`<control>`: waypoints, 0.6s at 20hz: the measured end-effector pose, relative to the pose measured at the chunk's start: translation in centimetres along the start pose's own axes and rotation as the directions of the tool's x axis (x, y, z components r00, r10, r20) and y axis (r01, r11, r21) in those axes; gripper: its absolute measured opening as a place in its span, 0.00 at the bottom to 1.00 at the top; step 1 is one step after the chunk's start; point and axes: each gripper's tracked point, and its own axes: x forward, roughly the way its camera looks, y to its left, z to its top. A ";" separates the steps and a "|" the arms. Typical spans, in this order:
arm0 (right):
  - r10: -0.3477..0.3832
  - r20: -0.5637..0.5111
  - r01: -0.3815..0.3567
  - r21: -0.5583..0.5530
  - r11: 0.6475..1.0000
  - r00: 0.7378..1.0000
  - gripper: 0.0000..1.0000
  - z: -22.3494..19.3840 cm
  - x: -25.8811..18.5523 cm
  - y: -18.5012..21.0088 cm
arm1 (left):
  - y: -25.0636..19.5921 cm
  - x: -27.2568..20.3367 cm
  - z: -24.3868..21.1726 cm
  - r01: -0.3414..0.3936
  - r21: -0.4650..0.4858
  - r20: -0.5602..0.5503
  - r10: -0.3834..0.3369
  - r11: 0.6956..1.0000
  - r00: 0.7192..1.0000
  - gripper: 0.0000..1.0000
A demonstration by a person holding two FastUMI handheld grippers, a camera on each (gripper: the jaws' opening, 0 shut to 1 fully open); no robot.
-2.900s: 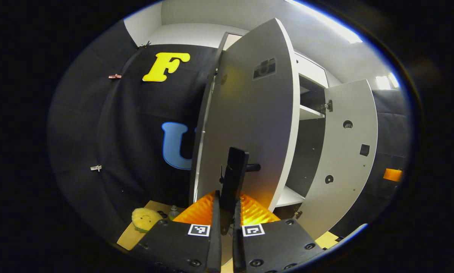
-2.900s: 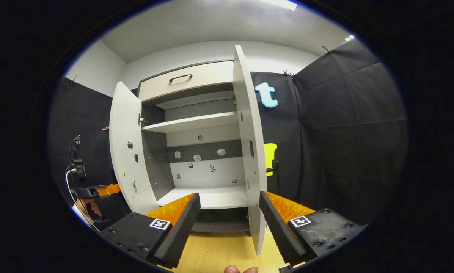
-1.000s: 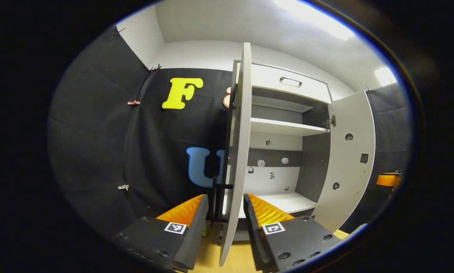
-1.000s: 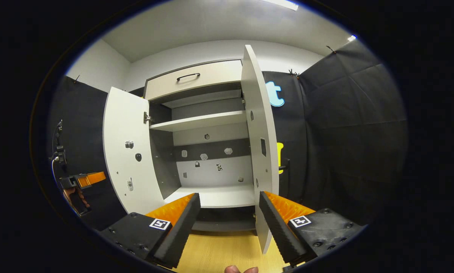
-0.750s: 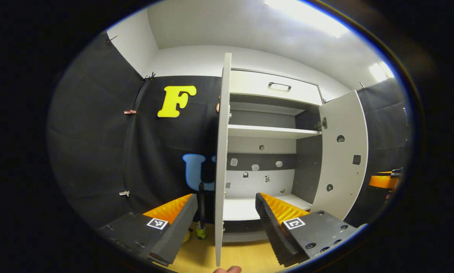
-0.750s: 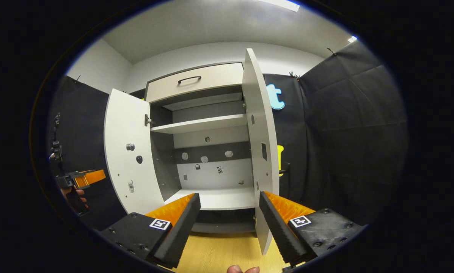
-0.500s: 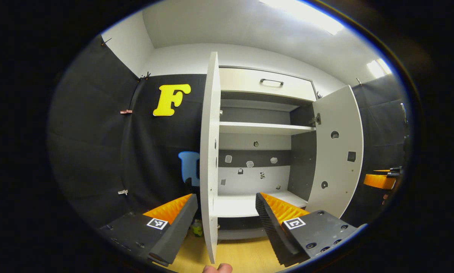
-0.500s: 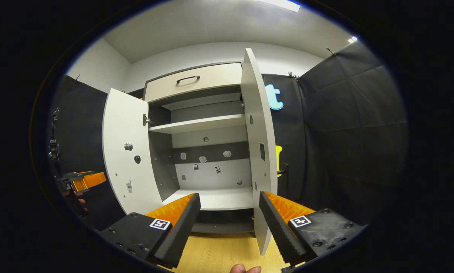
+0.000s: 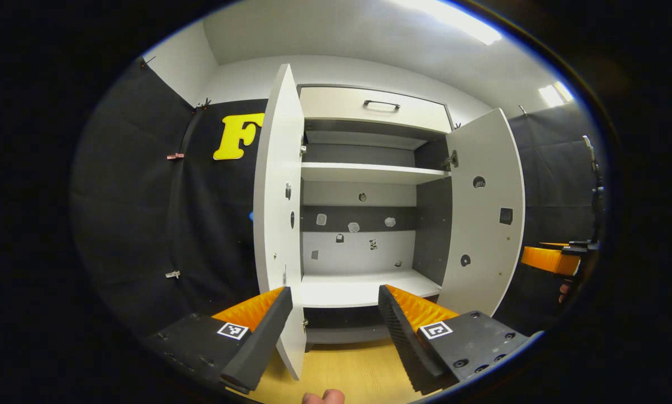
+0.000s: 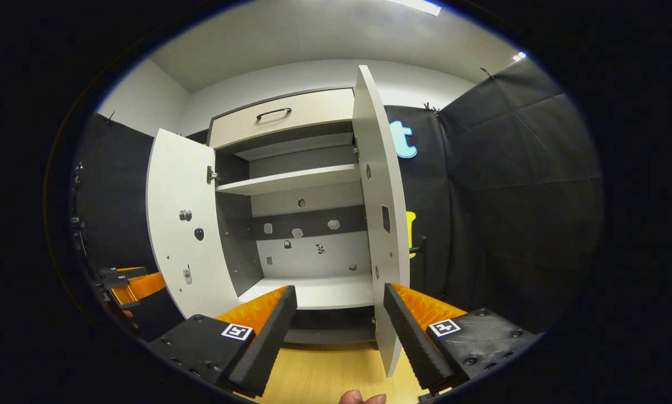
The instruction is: Open the right door of the double-door shoe cabinet with the right hand, and open the left door with the left hand.
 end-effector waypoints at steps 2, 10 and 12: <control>0.011 -0.002 -0.011 -0.001 1.000 1.000 0.98 0.0 -0.1 0.1 | -0.6 -0.1 -0.2 0.009 0.006 -0.001 -0.009 1.000 1.000 0.95; 0.030 0.005 -0.030 -0.017 0.999 1.000 0.98 0.0 -0.1 0.4 | -2.2 -0.4 -0.7 0.044 0.012 -0.004 -0.044 0.999 0.999 0.95; 0.033 0.002 -0.033 -0.018 0.999 0.999 0.98 0.0 -0.2 0.5 | -2.2 -0.5 -0.6 0.049 0.014 -0.003 -0.049 0.999 0.999 0.95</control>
